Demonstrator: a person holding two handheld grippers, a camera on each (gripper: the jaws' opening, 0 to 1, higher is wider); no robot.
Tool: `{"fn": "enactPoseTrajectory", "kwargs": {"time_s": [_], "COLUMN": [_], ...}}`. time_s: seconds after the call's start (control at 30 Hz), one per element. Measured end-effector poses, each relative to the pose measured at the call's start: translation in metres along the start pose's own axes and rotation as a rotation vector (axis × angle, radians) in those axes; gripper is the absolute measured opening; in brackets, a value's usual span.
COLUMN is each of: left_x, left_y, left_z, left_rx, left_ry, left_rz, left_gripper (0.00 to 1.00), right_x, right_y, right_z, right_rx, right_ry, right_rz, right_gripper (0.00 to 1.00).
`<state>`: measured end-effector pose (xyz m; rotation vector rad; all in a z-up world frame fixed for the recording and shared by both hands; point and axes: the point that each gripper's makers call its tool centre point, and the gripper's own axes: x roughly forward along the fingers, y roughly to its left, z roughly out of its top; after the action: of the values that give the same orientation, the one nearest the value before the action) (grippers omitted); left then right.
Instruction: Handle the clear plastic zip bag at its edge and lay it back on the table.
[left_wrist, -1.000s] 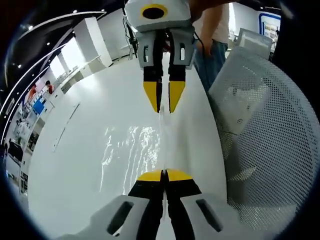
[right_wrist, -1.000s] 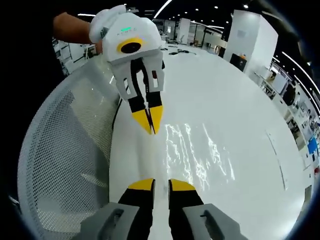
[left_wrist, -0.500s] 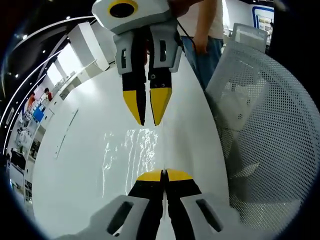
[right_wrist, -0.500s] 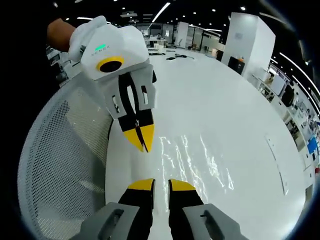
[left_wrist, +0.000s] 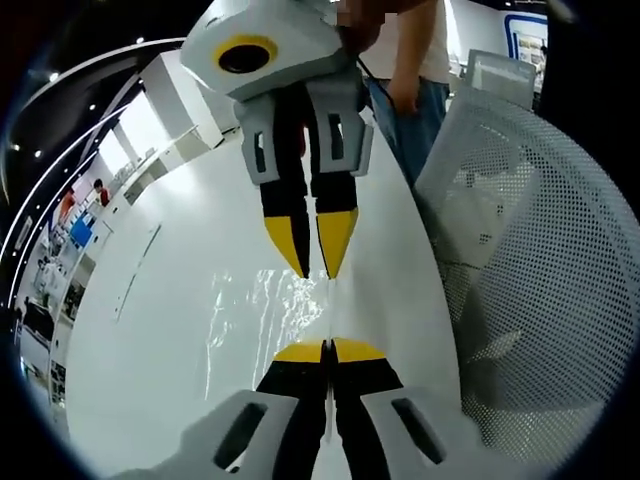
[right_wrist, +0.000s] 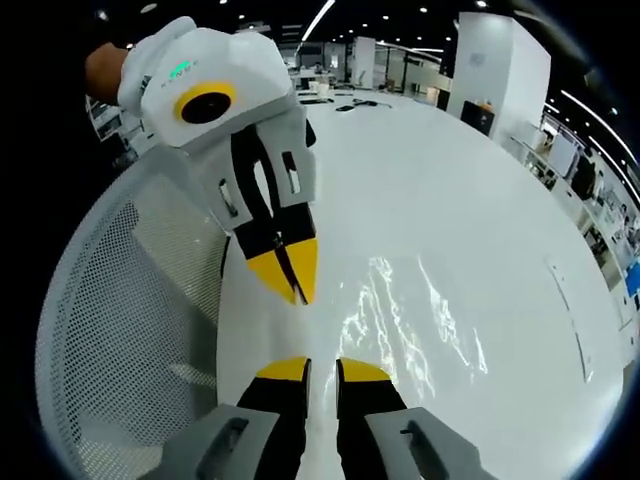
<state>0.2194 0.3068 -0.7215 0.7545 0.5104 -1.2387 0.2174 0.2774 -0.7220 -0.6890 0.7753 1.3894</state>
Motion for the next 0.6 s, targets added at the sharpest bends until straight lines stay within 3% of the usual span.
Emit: {"fn": "enactPoseTrajectory", "kwargs": {"time_s": [0.2, 0.53, 0.6], "left_x": [0.0009, 0.0009, 0.0011], "left_y": [0.0027, 0.0035, 0.0046], "left_z": [0.0042, 0.0036, 0.0027], "left_rx": [-0.034, 0.0, 0.003], "left_ry": [-0.019, -0.028, -0.025], "left_rz": [0.01, 0.022, 0.028], "left_gripper": [0.0, 0.0, 0.04], "right_x": [0.0093, 0.01, 0.0104], "right_y": [0.0088, 0.0089, 0.0069], "right_z": [-0.0015, -0.0019, -0.004], "right_rx": [0.041, 0.06, 0.072], "right_ry": [0.003, 0.01, 0.033], "right_rz": [0.025, 0.012, 0.002], "right_gripper": [0.04, 0.0, 0.0]}}
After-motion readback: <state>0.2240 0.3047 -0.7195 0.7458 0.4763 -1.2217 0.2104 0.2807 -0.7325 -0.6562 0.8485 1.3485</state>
